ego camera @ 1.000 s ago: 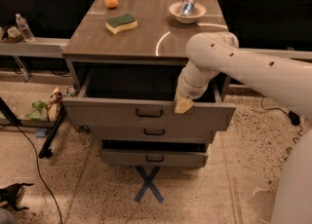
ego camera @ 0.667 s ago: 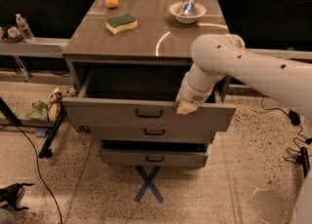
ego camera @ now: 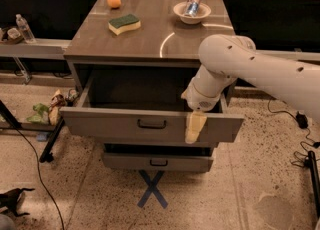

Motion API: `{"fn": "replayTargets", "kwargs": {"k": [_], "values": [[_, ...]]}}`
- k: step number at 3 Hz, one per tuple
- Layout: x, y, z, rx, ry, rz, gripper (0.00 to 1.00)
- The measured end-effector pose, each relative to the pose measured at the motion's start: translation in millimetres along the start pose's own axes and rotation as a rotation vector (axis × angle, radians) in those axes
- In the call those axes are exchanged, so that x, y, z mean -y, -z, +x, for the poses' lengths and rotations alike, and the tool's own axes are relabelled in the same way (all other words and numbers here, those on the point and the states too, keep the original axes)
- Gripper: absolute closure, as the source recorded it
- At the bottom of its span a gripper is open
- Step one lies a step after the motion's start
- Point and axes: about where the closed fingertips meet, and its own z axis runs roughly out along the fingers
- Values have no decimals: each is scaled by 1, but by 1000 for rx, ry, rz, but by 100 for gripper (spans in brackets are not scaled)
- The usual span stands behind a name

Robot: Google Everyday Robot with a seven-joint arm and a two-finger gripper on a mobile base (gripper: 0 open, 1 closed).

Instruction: Open top drawer

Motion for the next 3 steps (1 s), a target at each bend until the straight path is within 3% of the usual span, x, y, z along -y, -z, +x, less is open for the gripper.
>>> {"fn": "replayTargets", "kwargs": {"k": [3], "values": [[18, 43, 7, -29, 14, 49, 80]]}}
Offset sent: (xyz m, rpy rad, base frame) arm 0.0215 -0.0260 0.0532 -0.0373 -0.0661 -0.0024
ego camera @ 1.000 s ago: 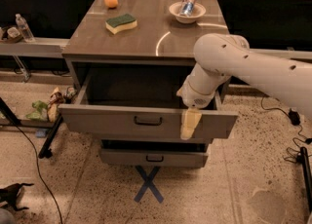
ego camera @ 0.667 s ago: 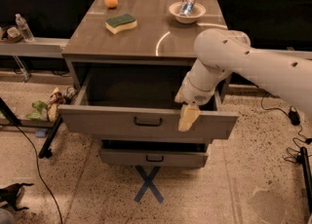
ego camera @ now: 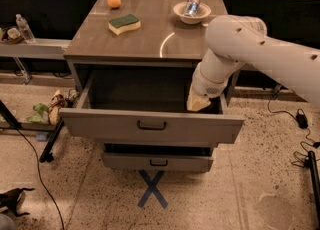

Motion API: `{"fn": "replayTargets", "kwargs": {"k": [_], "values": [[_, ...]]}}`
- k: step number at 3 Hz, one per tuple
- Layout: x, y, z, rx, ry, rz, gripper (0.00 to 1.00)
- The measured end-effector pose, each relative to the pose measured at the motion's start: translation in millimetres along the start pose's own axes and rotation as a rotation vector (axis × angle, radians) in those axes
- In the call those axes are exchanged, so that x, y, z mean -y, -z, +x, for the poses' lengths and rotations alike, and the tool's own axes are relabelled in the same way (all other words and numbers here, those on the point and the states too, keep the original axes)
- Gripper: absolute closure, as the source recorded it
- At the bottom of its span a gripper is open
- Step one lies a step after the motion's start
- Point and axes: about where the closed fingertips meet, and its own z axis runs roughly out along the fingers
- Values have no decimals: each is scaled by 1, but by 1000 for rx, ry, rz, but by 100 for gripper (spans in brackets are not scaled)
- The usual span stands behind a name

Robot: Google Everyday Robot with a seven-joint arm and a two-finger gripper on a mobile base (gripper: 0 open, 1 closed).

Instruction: Open top drawer

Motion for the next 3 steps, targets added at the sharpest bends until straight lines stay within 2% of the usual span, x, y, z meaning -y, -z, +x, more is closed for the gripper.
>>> {"fn": "replayTargets", "kwargs": {"k": [1, 2, 3], "values": [[0, 0, -1, -1, 3, 1, 100], [0, 0, -1, -1, 3, 1, 100], [28, -4, -2, -20, 25, 58, 100]]}}
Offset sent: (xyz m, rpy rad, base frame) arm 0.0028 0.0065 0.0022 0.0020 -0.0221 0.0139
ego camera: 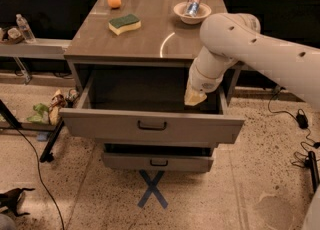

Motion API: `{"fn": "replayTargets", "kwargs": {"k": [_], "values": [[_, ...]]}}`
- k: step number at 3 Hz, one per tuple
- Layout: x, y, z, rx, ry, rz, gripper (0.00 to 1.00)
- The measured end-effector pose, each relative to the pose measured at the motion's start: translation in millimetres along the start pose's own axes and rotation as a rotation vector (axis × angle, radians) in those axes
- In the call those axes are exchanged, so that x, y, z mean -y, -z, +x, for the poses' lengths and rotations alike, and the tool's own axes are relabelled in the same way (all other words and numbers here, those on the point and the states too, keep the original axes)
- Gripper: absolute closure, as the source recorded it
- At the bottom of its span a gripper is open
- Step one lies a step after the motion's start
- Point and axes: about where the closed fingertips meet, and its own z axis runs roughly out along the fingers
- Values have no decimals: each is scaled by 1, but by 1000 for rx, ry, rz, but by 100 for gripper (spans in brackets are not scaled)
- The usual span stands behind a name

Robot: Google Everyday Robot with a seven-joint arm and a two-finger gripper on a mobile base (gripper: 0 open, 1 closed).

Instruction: Open top drawer

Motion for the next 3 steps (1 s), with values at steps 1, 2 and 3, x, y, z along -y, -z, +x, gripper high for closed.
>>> {"fn": "replayTargets", "kwargs": {"k": [1, 2, 3], "values": [[24, -7, 3, -11, 8, 41, 100], [36, -29, 5, -2, -2, 34, 100], [37, -53, 9, 7, -29, 6, 100]]}}
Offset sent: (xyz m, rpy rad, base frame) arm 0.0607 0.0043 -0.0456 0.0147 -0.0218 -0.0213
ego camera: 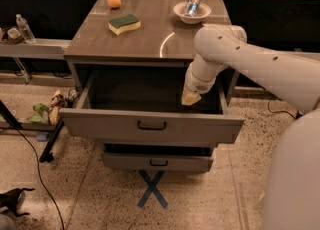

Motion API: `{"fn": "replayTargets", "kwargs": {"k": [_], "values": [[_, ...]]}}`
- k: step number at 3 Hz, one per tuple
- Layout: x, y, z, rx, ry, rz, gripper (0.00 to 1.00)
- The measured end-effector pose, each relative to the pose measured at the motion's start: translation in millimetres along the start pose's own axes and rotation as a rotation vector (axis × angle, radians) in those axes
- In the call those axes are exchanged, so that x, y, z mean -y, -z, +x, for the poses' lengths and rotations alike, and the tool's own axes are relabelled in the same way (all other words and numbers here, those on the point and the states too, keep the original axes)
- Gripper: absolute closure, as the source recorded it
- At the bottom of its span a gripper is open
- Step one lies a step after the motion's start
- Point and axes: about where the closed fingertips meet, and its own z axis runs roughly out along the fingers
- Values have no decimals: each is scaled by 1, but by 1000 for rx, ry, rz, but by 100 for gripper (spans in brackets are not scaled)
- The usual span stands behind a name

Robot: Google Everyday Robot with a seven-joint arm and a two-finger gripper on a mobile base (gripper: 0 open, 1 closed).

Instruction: Open top drawer

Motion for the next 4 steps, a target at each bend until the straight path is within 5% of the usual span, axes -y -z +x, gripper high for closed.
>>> {"fn": "replayTargets", "kwargs": {"k": [2, 4], "values": [[-25, -25, 2, 15, -34, -95, 100], [-79, -13, -1, 8, -22, -228, 100]]}}
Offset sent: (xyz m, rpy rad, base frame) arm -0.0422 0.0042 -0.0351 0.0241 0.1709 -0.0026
